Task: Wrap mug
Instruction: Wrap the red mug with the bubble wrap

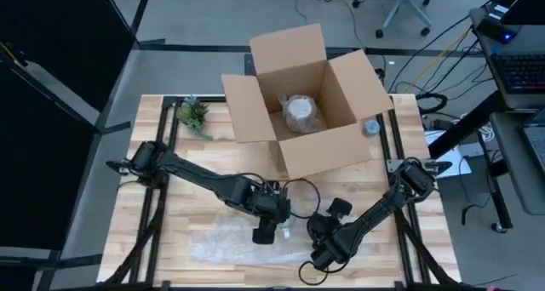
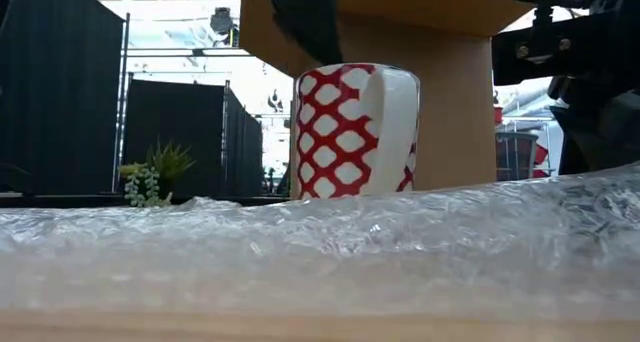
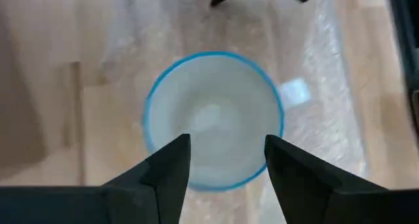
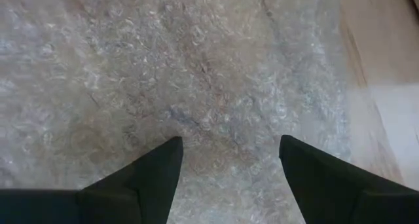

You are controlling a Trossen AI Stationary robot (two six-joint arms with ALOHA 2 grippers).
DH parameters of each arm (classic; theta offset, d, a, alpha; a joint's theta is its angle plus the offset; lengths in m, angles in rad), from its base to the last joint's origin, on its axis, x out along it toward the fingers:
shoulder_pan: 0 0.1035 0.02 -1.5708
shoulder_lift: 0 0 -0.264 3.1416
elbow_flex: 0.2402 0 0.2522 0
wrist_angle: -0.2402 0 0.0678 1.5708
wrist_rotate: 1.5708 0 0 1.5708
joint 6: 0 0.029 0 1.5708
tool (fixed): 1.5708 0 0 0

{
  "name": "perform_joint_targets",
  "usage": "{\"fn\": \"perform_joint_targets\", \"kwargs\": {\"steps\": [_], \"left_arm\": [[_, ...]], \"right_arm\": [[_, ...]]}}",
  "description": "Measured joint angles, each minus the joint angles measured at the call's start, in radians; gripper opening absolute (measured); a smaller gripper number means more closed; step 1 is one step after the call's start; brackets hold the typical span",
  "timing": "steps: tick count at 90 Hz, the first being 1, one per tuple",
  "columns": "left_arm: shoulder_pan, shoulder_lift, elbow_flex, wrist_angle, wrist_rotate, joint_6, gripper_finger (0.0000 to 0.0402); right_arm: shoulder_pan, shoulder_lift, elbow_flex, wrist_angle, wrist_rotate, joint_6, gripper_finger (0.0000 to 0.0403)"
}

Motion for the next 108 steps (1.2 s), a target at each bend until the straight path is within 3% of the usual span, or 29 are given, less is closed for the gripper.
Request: {"fn": "perform_joint_targets", "kwargs": {"steps": [30,47,63,72,89,108], "left_arm": [[-0.173,-0.075,-0.065,-0.213,-0.080,-0.198,0.0182],[-0.244,-0.122,-0.237,-0.058,-0.114,-0.264,0.0182],[-0.201,-0.123,-0.395,0.203,-0.083,-0.203,0.0182],[-0.168,-0.120,-0.463,0.267,-0.072,-0.189,0.0182],[-0.126,-0.119,-0.546,0.420,0.055,-0.183,0.0182],[-0.119,-0.119,-0.605,0.464,0.076,-0.180,0.0155]], "right_arm": [[0.017,0.000,0.000,-0.003,0.010,0.000,0.0242],[0.020,0.000,0.000,0.005,0.020,-0.001,0.0242],[0.020,0.000,0.000,0.013,0.021,-0.001,0.0242],[0.020,0.000,0.000,0.017,0.022,-0.001,0.0242],[0.020,0.000,0.000,0.024,0.024,-0.001,0.0242],[0.020,0.000,0.000,0.026,0.047,-0.008,0.0242]]}}
